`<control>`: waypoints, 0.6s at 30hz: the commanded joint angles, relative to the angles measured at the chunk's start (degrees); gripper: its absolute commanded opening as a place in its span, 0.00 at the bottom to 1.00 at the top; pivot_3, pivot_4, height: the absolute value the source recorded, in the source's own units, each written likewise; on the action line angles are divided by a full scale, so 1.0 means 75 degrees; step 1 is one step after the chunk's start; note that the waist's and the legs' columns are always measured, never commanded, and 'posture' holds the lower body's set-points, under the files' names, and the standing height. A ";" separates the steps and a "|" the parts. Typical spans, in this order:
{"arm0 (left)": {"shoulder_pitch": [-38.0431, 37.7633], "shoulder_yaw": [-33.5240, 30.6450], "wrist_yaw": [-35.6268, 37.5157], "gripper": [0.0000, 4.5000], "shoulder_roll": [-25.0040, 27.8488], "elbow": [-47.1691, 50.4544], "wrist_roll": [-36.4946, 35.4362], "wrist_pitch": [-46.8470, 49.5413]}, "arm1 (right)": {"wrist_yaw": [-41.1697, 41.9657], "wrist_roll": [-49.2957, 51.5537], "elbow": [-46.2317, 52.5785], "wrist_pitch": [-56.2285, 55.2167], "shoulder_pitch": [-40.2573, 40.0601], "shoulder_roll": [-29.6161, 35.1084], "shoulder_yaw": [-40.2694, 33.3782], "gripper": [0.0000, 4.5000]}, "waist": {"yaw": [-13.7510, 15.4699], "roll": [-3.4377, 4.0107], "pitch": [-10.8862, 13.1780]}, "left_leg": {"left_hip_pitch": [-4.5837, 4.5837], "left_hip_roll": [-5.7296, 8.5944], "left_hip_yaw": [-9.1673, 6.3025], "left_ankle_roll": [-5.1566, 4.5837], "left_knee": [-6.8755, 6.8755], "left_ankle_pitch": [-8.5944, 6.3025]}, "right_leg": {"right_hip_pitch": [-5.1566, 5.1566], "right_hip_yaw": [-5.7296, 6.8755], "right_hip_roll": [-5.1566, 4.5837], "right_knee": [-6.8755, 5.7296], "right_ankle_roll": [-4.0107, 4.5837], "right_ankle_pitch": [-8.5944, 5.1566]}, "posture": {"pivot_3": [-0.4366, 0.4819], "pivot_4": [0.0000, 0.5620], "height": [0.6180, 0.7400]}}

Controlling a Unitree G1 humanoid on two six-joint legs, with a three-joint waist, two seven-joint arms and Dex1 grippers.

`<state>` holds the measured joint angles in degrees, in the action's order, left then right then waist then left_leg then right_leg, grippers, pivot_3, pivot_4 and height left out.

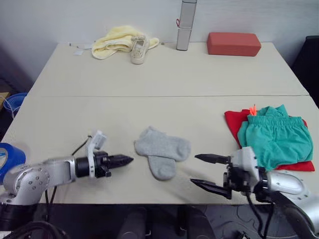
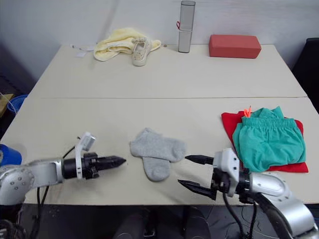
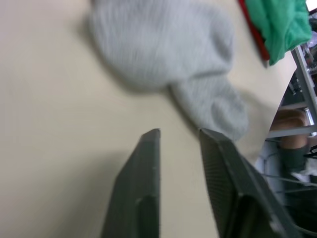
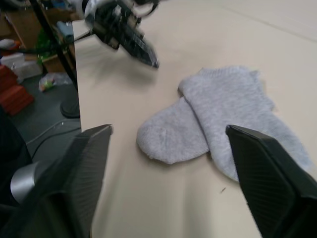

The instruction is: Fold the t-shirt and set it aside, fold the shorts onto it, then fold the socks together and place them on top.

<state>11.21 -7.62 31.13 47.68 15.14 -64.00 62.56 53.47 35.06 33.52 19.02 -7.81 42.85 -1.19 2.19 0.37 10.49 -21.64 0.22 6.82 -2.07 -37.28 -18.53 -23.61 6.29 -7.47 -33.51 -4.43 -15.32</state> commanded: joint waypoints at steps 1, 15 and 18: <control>0.1059 0.0635 0.1133 0.00 -0.0216 -0.0941 0.1402 -0.1356 | -0.0095 -0.0890 -0.0094 -0.0194 0.0254 -0.0175 0.0850 0.56 | 0.0034 -0.0004 0.0002 | 0.0001 0.0000 0.0000 0.0000 0.0006 0.0002 | -0.0001 0.0002 0.0000 -0.0001 -0.0002 0.0001 | 0.48 0.27 1.00; 0.3949 0.2544 0.2255 0.00 -0.2536 -0.4714 0.5460 -0.4724 | -0.0786 -0.2369 -0.0925 0.0263 0.1536 -0.1324 0.2536 0.00 | -0.0114 -0.0044 0.0021 | -0.0136 -0.0002 0.0010 -0.0145 -0.0078 0.0074 | -0.0068 0.0179 0.0031 -0.0048 -0.0089 0.0049 | 0.48 0.27 1.00; 0.4139 0.2578 0.2146 0.00 -0.2750 -0.5194 0.5971 -0.5002 | -0.0644 -0.2511 -0.0985 0.0478 0.1598 -0.1200 0.2731 0.00 | -0.0111 -0.0064 0.0033 | -0.0136 0.0000 0.0007 -0.0157 -0.0111 0.0079 | -0.0064 0.0178 0.0009 -0.0049 -0.0099 0.0055 | 0.48 0.27 1.00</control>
<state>40.94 12.05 47.51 26.86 -23.43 -21.09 26.48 48.10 16.42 25.29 21.96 4.12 33.25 18.67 1.36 -0.11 10.74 -22.66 0.22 6.86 -3.26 -38.14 -17.93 -24.09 7.62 -7.44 -33.89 -5.19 -14.88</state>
